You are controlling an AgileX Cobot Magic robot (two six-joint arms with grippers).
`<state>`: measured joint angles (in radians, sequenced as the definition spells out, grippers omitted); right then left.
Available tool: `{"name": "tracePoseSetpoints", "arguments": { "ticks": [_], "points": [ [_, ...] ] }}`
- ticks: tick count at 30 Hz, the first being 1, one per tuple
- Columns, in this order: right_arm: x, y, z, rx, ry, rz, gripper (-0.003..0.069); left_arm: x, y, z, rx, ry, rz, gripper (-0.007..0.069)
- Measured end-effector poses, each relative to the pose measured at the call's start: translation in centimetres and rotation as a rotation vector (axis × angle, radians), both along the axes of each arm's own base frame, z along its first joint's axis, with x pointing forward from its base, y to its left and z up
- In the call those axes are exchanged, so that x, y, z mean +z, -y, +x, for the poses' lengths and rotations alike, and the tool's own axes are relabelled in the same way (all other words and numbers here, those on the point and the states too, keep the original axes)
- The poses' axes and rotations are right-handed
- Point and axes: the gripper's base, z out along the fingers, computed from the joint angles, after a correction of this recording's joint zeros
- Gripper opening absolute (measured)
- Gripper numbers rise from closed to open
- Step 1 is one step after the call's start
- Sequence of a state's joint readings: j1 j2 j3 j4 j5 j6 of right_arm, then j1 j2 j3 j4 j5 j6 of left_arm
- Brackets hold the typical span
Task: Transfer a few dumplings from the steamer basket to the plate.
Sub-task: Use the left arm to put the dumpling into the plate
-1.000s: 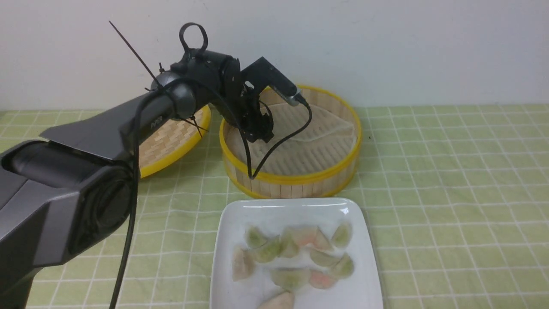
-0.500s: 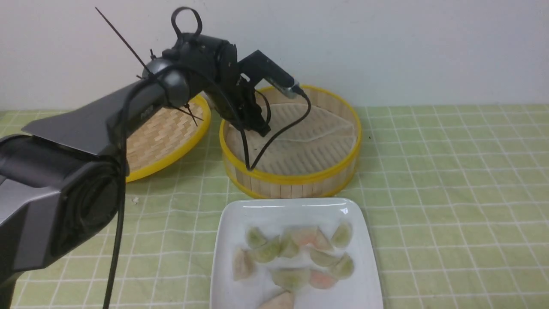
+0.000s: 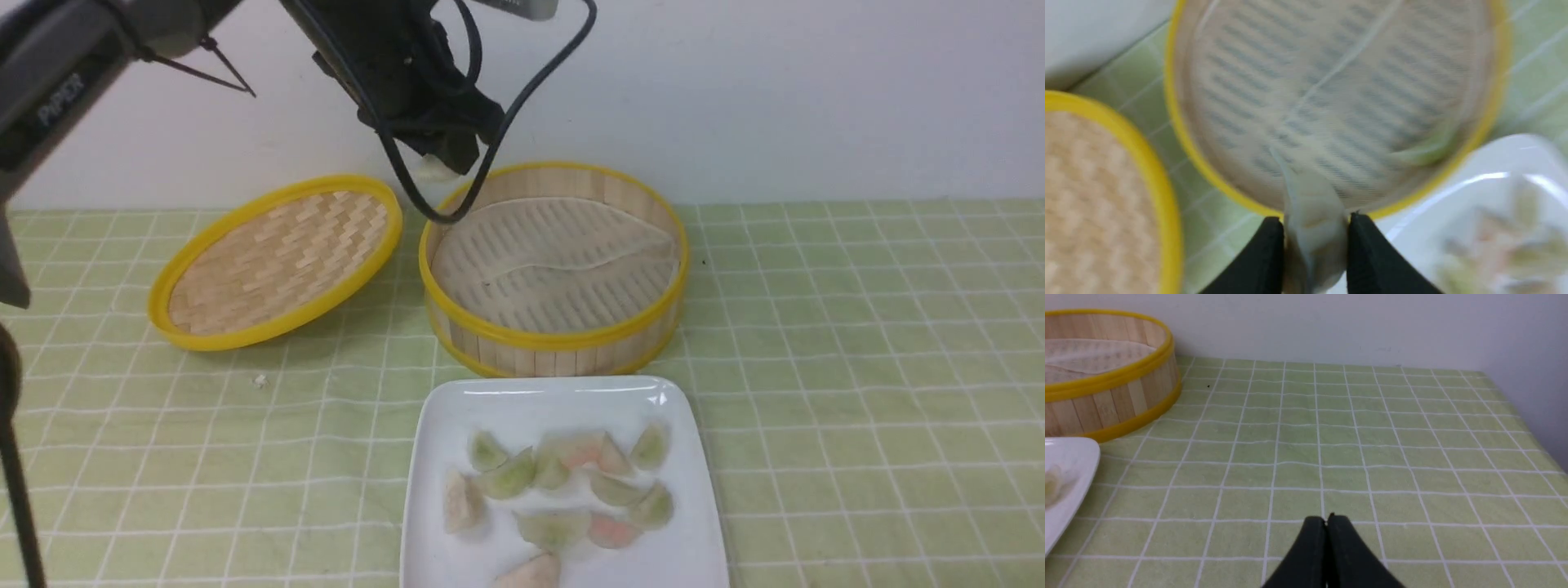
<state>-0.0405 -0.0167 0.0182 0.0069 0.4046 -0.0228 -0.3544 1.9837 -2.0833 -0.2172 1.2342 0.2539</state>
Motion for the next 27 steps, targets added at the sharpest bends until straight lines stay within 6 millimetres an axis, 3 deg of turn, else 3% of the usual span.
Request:
{"name": "tracePoseSetpoints", "arguments": {
  "ticks": [3,6,10,15,21,27],
  "points": [
    [0.0,0.0,0.0,0.0,0.0,0.0,-0.0015,0.2,0.5,-2.1,-0.012,-0.061,-0.061,0.0176],
    [0.0,0.0,0.0,0.0,0.0,0.0,-0.0015,-1.5,1.2,-4.5,-0.034,-0.16,-0.057,0.0176],
    [0.0,0.0,0.0,0.0,0.0,0.0,-0.0015,-5.8,3.8,-8.7,-0.127,-0.328,0.009,0.0176],
    [0.0,0.0,0.0,0.0,0.0,0.0,-0.0015,-10.4,6.8,-12.3,-0.242,-0.464,0.106,0.0176],
    [0.0,0.0,0.0,0.0,0.0,0.0,-0.0015,-13.6,10.4,-13.7,-0.315,-0.467,0.137,0.0176],
    [0.0,0.0,0.0,0.0,0.0,-0.001,-0.0015,-15.9,12.0,-13.8,-0.327,-0.468,0.144,0.0176]
  ]
}}
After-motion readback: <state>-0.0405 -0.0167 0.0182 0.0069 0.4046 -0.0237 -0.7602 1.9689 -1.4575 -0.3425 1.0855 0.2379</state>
